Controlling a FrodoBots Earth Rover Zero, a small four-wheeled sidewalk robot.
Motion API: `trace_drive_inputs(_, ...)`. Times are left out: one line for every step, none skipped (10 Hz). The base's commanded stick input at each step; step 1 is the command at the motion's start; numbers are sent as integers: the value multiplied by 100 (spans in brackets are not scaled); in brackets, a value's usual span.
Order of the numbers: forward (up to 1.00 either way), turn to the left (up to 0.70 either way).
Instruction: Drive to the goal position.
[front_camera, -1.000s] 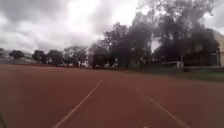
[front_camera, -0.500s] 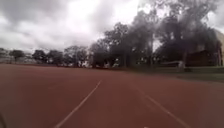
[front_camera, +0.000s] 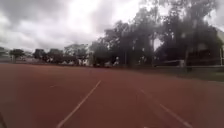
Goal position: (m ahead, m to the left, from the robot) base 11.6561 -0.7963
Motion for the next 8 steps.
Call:
trace_drive_inputs(70,0)
trace_drive_inputs(70,0)
trace_drive_inputs(70,0)
trace_drive_inputs(70,0)
trace_drive_inputs(70,0)
trace_drive_inputs(70,0)
trace_drive_inputs(70,0)
trace_drive_inputs(70,0)
